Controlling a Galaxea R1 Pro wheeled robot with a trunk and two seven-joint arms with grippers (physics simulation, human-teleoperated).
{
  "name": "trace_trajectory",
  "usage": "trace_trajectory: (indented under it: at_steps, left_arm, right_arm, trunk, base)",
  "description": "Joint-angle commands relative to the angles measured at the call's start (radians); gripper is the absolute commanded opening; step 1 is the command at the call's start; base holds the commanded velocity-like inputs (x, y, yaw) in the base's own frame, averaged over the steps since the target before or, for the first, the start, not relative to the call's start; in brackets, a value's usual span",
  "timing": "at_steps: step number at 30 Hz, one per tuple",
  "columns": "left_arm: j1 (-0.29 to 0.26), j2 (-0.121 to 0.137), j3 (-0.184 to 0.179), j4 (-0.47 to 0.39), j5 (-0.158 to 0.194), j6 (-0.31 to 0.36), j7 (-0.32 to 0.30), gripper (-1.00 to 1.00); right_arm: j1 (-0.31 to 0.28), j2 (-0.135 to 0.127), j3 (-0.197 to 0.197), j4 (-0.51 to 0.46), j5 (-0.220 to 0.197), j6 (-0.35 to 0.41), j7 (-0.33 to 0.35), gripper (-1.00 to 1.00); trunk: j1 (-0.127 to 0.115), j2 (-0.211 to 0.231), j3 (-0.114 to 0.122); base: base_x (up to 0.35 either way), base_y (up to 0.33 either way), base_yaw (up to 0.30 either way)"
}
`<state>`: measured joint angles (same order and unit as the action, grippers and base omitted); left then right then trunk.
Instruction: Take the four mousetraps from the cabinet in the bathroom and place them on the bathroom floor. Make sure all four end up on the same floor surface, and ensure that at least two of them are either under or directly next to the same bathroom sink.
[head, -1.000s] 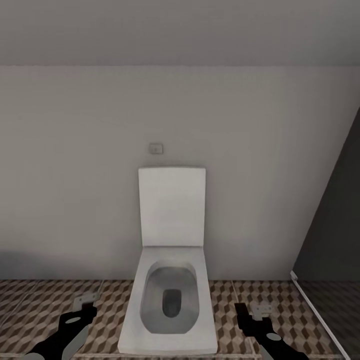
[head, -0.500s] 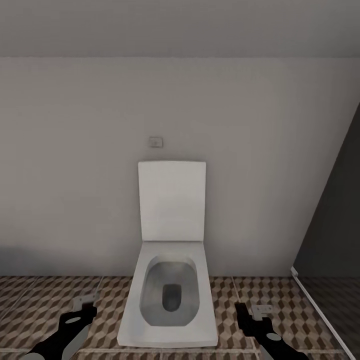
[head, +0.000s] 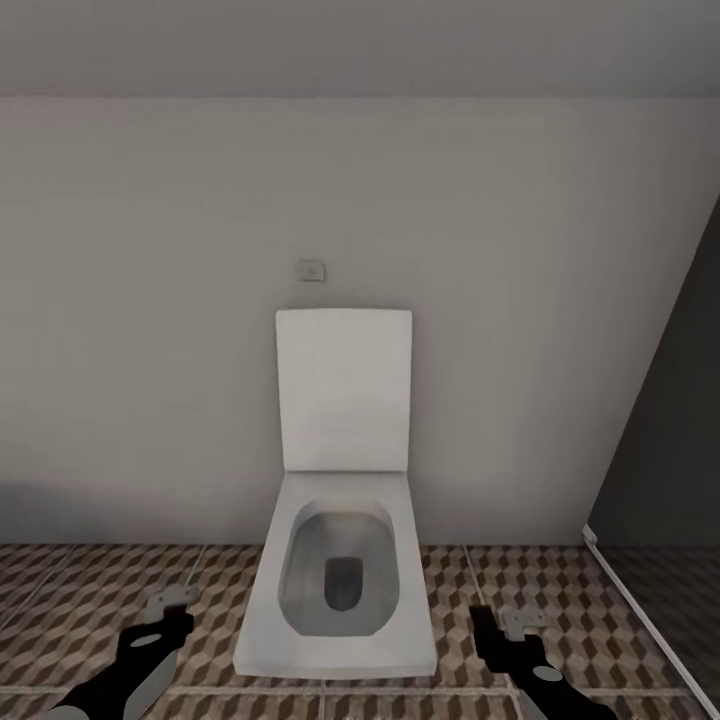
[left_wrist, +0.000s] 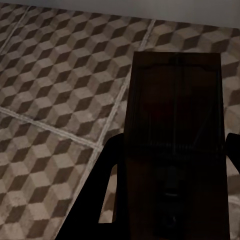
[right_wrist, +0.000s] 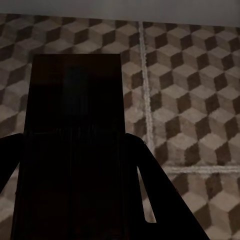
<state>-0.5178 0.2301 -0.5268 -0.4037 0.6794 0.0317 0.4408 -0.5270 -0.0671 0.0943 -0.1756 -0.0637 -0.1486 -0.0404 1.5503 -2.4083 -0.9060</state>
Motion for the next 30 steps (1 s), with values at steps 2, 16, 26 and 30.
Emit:
trace_trajectory:
  at_steps: [2, 16, 26, 30]
  left_arm:
    - [-0.001, 0.001, -0.009, -0.002, 0.005, 0.004, 0.008, -1.00]
    - [-0.001, 0.000, -0.009, -0.003, 0.005, 0.004, 0.007, -1.00]
    - [-0.001, 0.000, -0.009, -0.003, 0.005, 0.003, 0.007, -1.00]
    - [-0.001, 0.000, -0.009, -0.003, 0.005, 0.002, 0.007, -1.00]
  right_arm:
    - [-0.001, 0.000, 0.008, 0.001, -0.010, -0.003, -0.003, -1.00]
    - [-0.001, 0.000, 0.007, 0.001, -0.010, -0.003, -0.003, -1.00]
    - [-0.001, 0.000, 0.007, 0.001, -0.010, -0.003, -0.003, -1.00]
    - [-0.001, 0.000, 0.007, 0.001, -0.010, -0.003, -0.003, -1.00]
  trunk:
    - [0.008, -0.015, -0.007]
    - [0.051, -0.092, -0.053]
    - [0.056, -0.095, -0.092]
    - [0.057, -0.096, -0.108]
  base:
    - [0.000, 0.000, 0.000]
    - [0.000, 0.000, 0.000]
    - [0.112, 0.000, 0.000]
    - [0.031, 0.000, 0.000]
